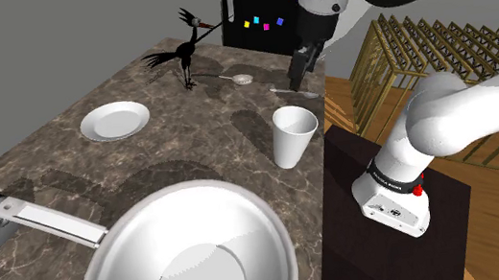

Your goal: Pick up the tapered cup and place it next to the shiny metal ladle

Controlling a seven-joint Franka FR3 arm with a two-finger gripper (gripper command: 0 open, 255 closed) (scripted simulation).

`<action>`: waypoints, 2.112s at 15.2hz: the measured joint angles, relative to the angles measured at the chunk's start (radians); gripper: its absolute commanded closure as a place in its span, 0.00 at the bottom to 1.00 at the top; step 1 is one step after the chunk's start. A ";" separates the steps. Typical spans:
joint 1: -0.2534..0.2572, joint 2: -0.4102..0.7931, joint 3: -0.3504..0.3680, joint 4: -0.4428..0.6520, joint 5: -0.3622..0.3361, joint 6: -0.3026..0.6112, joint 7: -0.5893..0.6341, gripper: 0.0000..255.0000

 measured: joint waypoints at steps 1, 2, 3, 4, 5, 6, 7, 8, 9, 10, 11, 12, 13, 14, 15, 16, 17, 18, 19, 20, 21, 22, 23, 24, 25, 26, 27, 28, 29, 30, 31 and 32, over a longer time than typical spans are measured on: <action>0.004 0.017 0.021 -0.010 0.008 0.024 0.017 0.00; 0.016 0.022 0.048 -0.023 0.022 0.040 0.040 0.00; 0.028 0.024 0.075 -0.043 0.037 0.060 0.063 0.00; 0.036 0.028 0.095 -0.056 0.047 0.074 0.080 0.00; 0.048 0.037 0.124 -0.070 0.061 0.095 0.104 0.00; 0.052 0.063 0.152 -0.073 0.071 0.121 0.126 0.00; 0.067 0.069 0.184 -0.089 0.089 0.140 0.154 0.00; 0.074 0.087 0.212 -0.092 0.100 0.159 0.178 0.00; 0.074 0.106 0.229 -0.093 0.104 0.177 0.190 0.00; 0.074 0.119 0.241 -0.098 0.108 0.194 0.199 0.00; 0.075 0.125 0.246 -0.107 0.111 0.209 0.201 0.00; 0.074 0.133 0.253 -0.117 0.114 0.226 0.204 0.00; 0.074 0.140 0.257 -0.126 0.115 0.242 0.205 0.00; 0.072 0.149 0.261 -0.136 0.117 0.261 0.205 0.00; 0.073 0.151 0.264 -0.146 0.119 0.273 0.205 0.00; 0.069 0.166 0.271 -0.155 0.120 0.297 0.207 0.00; 0.069 0.171 0.274 -0.163 0.122 0.309 0.207 0.00; 0.069 0.172 0.275 -0.167 0.123 0.315 0.207 0.00; 0.069 0.173 0.276 -0.169 0.124 0.318 0.208 0.00; 0.069 0.174 0.276 -0.170 0.124 0.319 0.208 0.00; 0.069 0.174 0.277 -0.170 0.124 0.320 0.208 0.00; 0.069 0.174 0.277 -0.170 0.124 0.320 0.208 0.00; 0.069 0.174 0.277 -0.170 0.124 0.321 0.208 0.00; 0.069 0.174 0.277 -0.170 0.124 0.321 0.208 1.00; 0.069 0.174 0.277 -0.170 0.124 0.321 0.208 1.00; 0.069 0.174 0.277 -0.170 0.124 0.321 0.208 1.00; 0.069 0.174 0.277 -0.170 0.124 0.321 0.208 1.00; 0.069 0.174 0.277 -0.170 0.124 0.321 0.208 1.00; 0.069 0.174 0.277 -0.170 0.124 0.321 0.208 1.00; 0.069 0.174 0.277 -0.170 0.124 0.321 0.208 1.00; 0.069 0.174 0.277 -0.170 0.124 0.320 0.208 1.00; 0.069 0.174 0.277 -0.170 0.124 0.320 0.208 1.00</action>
